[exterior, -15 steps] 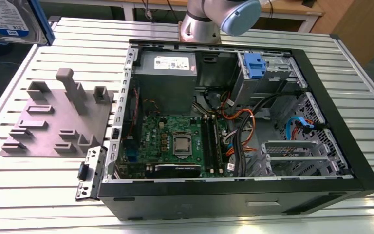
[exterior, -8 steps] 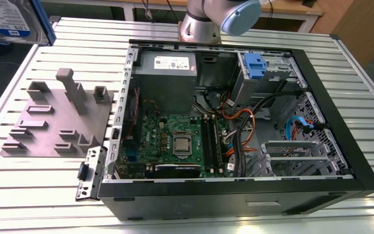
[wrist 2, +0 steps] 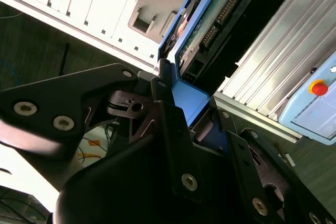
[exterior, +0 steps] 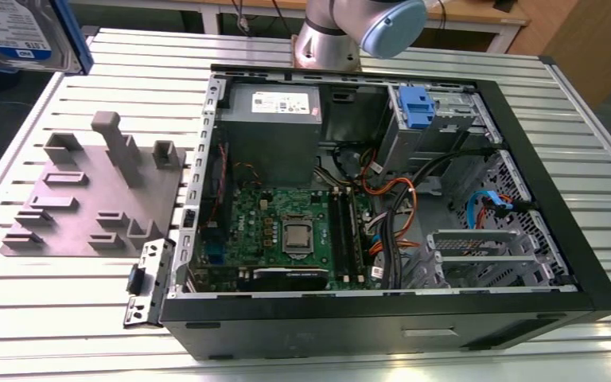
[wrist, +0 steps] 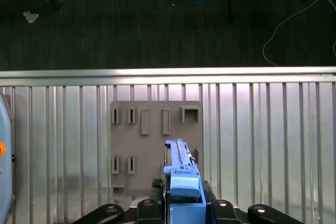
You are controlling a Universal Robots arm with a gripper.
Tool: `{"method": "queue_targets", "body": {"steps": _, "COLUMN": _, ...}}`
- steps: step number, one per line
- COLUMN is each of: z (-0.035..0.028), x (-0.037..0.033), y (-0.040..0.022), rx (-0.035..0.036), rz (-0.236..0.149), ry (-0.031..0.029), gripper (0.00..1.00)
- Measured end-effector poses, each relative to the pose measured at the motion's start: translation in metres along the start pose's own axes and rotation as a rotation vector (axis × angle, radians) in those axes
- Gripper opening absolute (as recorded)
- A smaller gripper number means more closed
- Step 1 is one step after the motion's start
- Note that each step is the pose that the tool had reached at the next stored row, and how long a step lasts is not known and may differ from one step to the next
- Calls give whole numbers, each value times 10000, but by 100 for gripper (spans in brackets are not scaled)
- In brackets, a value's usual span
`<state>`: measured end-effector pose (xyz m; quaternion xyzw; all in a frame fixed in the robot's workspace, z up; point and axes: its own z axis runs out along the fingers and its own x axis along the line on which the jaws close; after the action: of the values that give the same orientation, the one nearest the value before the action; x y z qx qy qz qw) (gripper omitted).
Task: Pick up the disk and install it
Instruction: 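Pick up the disk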
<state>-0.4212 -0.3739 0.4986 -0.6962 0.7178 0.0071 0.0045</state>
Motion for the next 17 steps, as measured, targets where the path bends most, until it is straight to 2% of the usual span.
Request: {"method": "queue_targets", "body": {"steps": 17, "z": 0, "x": 34, "y": -5, "rx": 1, "rz": 0, "ry": 0, "gripper": 37}}
